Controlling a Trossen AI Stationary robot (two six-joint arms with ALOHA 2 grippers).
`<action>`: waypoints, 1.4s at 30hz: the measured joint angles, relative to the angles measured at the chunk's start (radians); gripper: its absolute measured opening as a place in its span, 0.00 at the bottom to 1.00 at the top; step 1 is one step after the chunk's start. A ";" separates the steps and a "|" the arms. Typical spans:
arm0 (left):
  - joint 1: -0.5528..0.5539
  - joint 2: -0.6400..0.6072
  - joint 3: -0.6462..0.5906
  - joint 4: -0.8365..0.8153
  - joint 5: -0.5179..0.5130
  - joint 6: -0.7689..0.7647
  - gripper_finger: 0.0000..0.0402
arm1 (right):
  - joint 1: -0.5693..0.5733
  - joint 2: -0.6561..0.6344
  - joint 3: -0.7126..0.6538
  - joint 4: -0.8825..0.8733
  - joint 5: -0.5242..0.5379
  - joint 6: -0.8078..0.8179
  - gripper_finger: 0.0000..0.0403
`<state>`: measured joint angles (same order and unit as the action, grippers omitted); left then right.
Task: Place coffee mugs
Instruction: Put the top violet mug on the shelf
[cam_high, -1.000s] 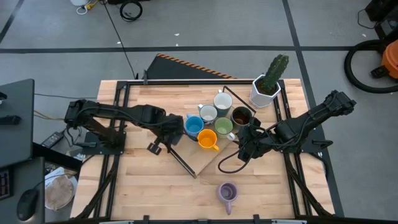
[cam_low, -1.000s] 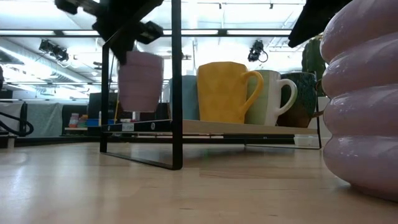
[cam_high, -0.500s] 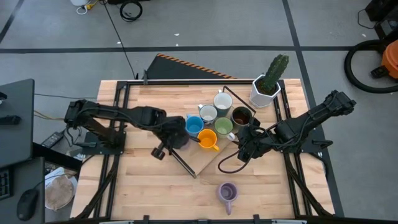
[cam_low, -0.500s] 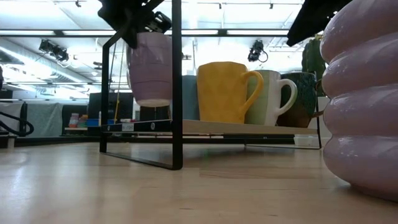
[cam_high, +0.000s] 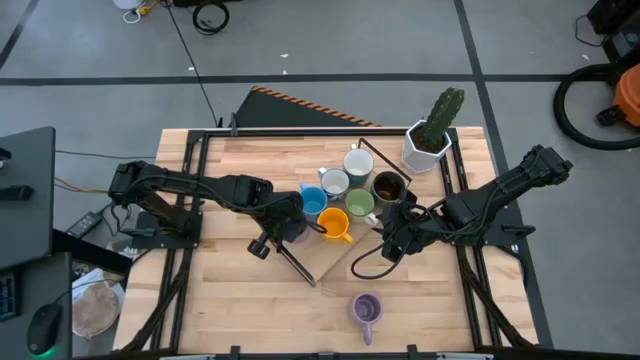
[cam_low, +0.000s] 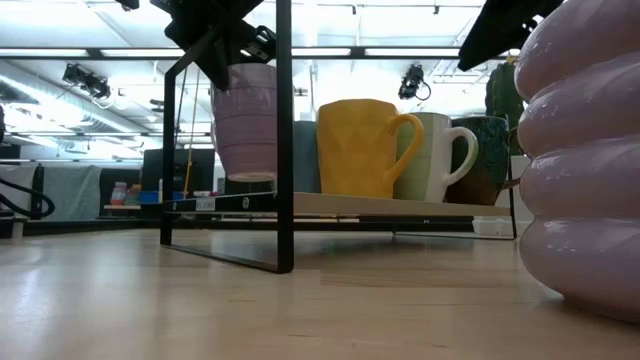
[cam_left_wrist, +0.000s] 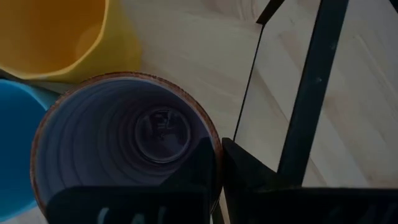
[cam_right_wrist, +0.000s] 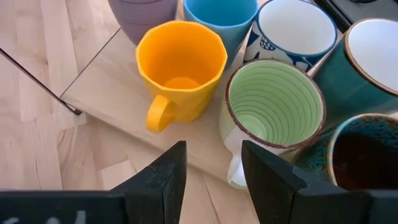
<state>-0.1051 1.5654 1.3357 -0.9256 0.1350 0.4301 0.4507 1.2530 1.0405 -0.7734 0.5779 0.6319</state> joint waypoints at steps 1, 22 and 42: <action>0.000 0.002 0.000 0.000 0.000 0.000 0.05 | 0.000 0.000 0.000 0.000 -0.003 0.000 0.40; -0.011 0.042 0.001 -0.006 -0.007 0.053 0.09 | 0.000 0.000 0.000 0.014 -0.005 -0.007 0.40; -0.010 0.039 0.001 -0.003 -0.027 0.100 0.27 | 0.000 0.000 0.000 0.013 -0.009 -0.007 0.40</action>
<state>-0.1153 1.6043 1.3369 -0.9287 0.1081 0.5303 0.4507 1.2533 1.0401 -0.7605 0.5690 0.6247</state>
